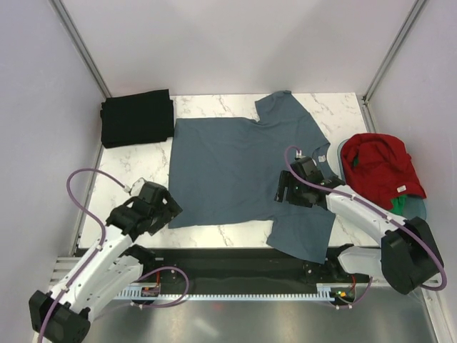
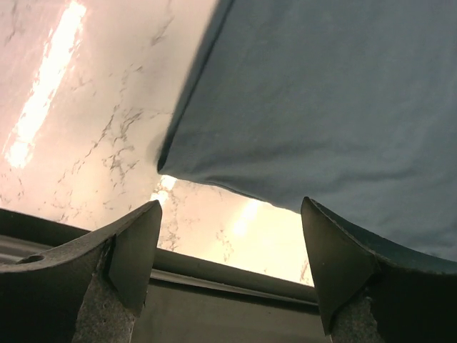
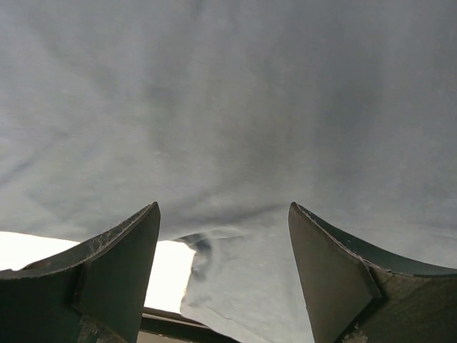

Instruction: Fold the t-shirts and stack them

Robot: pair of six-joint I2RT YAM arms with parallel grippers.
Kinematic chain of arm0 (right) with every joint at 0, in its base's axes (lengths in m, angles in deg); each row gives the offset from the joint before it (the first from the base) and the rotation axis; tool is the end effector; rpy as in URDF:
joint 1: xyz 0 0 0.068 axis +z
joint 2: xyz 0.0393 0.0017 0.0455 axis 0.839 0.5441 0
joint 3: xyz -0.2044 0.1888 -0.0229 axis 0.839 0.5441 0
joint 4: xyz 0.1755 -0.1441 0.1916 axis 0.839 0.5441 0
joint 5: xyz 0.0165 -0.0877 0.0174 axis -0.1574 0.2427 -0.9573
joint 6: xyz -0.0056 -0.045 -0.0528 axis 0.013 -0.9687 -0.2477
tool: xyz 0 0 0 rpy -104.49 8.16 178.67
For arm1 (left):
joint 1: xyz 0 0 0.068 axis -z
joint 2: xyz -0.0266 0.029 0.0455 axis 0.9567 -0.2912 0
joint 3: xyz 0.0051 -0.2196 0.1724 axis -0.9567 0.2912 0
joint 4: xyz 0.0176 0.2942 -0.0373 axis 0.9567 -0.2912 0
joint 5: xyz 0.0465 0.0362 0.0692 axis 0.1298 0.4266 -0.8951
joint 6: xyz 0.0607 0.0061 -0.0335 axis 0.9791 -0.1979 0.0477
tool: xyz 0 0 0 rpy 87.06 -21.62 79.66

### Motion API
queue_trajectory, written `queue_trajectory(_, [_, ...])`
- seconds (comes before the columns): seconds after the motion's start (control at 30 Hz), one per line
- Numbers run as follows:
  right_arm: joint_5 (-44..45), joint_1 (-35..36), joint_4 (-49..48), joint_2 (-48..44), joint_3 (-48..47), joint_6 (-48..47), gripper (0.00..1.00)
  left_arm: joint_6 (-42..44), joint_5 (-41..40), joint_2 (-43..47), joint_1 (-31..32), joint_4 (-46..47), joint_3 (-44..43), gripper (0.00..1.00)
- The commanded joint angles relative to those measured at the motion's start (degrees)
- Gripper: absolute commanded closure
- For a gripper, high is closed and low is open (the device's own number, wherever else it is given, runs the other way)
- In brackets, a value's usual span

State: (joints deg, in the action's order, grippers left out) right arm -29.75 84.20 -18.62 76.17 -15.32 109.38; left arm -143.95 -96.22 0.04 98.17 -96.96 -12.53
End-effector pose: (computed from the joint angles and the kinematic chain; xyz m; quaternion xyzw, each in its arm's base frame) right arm 0.2436 0.1237 0.1622 0.0829 0.9601 0.1316 0.2324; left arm 0.1571 -0.0602 0.2022 -0.3043 0.9062 -0.1064 0.2737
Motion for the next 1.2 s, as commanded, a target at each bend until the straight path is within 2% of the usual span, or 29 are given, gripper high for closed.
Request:
queue_trajectory(0.0, [1.40,0.88,-3.29,-2.49,-0.79,1.92,0.20,-10.34,-3.29,-3.45,0.74,-0.25,3.43,0.14])
queue_trajectory(0.1, [2.98,0.88,-2.50,-4.16,-0.71,1.57,0.19,-13.32,-3.37,-2.40,0.83,2.57,6.69,0.17])
queue_trajectory(0.23, [3.77,0.88,-2.32,-5.56,0.43,1.13,0.19,-13.24,-4.34,-4.67,0.83,4.24,8.19,0.20])
queue_trajectory(0.43, [3.60,0.79,-3.38,-3.46,1.23,0.87,0.19,-14.30,-5.66,-7.40,0.74,8.11,10.47,0.25])
queue_trajectory(0.73, [2.37,0.88,-5.84,0.31,1.40,0.95,0.19,-13.16,-7.68,-10.04,0.74,13.02,10.65,0.44])
queue_trajectory(0.83, [2.46,0.88,-6.37,1.90,0.70,0.78,0.19,-12.28,-7.24,-12.05,0.74,15.14,11.00,0.55])
queue_trajectory(0.87, [2.37,0.79,-6.28,2.51,0.27,0.69,0.19,-12.27,-7.15,-12.50,0.74,16.01,11.00,0.63])
queue_trajectory(0.93, [1.41,0.79,-6.37,5.22,-1.58,-0.36,0.19,-11.93,-7.15,-13.20,0.65,16.98,11.26,0.71])
queue_trajectory(0.97, [0.10,0.88,-6.28,6.46,-2.54,-0.89,0.20,-11.75,-7.15,-13.12,0.56,17.69,11.26,0.82])
queue_trajectory(1.07, [-1.23,0.79,-6.37,11.56,-6.76,-2.47,0.19,-11.13,-8.03,-11.63,0.47,18.31,11.26,0.98])
queue_trajectory(1.17, [-2.80,0.62,-6.19,19.71,-15.08,-4.66,0.19,-8.95,-9.43,-8.56,-0.66,17.96,10.48,0.98])
